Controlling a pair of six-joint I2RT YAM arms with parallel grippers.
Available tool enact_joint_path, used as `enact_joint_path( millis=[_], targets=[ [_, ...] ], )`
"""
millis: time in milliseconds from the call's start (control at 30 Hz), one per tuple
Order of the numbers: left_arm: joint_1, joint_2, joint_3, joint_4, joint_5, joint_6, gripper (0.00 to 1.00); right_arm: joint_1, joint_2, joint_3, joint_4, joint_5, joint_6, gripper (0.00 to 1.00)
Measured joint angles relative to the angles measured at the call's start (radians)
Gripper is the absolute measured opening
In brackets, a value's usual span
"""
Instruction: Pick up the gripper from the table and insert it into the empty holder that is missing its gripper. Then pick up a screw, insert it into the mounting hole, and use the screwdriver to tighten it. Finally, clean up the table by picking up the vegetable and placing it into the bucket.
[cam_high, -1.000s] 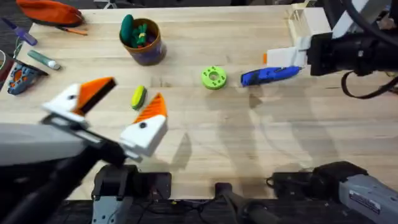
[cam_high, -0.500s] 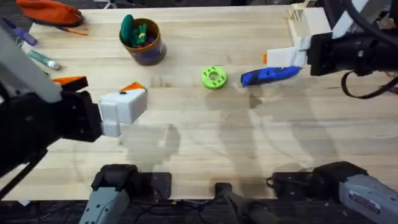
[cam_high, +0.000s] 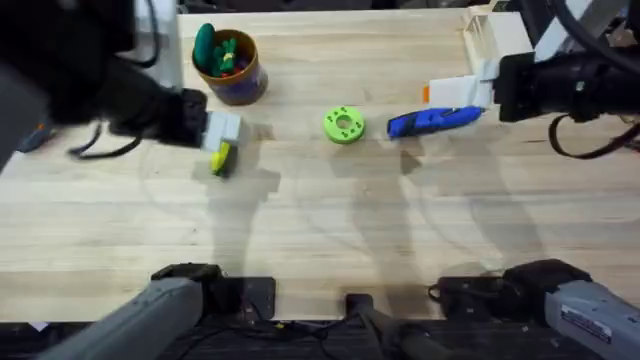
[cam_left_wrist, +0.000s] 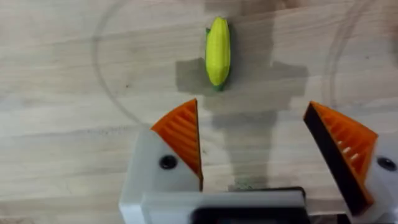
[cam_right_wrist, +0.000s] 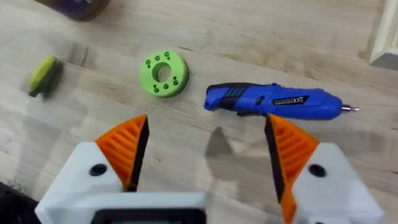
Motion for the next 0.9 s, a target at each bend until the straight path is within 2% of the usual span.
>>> enact_joint_path(
  millis=[133, 200, 333, 400, 467, 700, 833, 900],
  targets=[
    [0.019, 0.158, 0.002, 0.067, -0.001, 0.045, 0.990, 0.000, 0.000, 0.000, 0.000, 0.000, 0.000, 0.993],
    [0.053, 0.237, 0.003, 0.090, 0.007, 0.067, 0.992, 0.000, 0.000, 0.000, 0.000, 0.000, 0.000, 0.994],
    [0.127, 0.382, 0.006, 0.115, 0.037, 0.114, 0.903, 0.000, 0.000, 0.000, 0.000, 0.000, 0.000, 0.993],
    [0.141, 0.440, 0.006, 0.124, 0.035, 0.128, 0.938, 0.000, 0.000, 0.000, 0.000, 0.000, 0.000, 0.994],
    [0.139, 0.484, 0.007, 0.144, 0.035, 0.138, 0.946, 0.000, 0.000, 0.000, 0.000, 0.000, 0.000, 0.994],
    [0.116, 0.600, 0.009, 0.163, 0.032, 0.157, 0.877, 0.000, 0.000, 0.000, -0.001, 0.000, 0.000, 0.993],
    [0.115, 0.615, 0.017, 0.171, 0.024, 0.160, 0.868, 0.000, 0.000, 0.000, -0.001, 0.000, 0.000, 0.993],
    [0.115, 0.618, 0.018, 0.171, 0.024, 0.160, 0.830, 0.000, 0.000, 0.000, -0.001, 0.000, 0.000, 0.992]
  ],
)
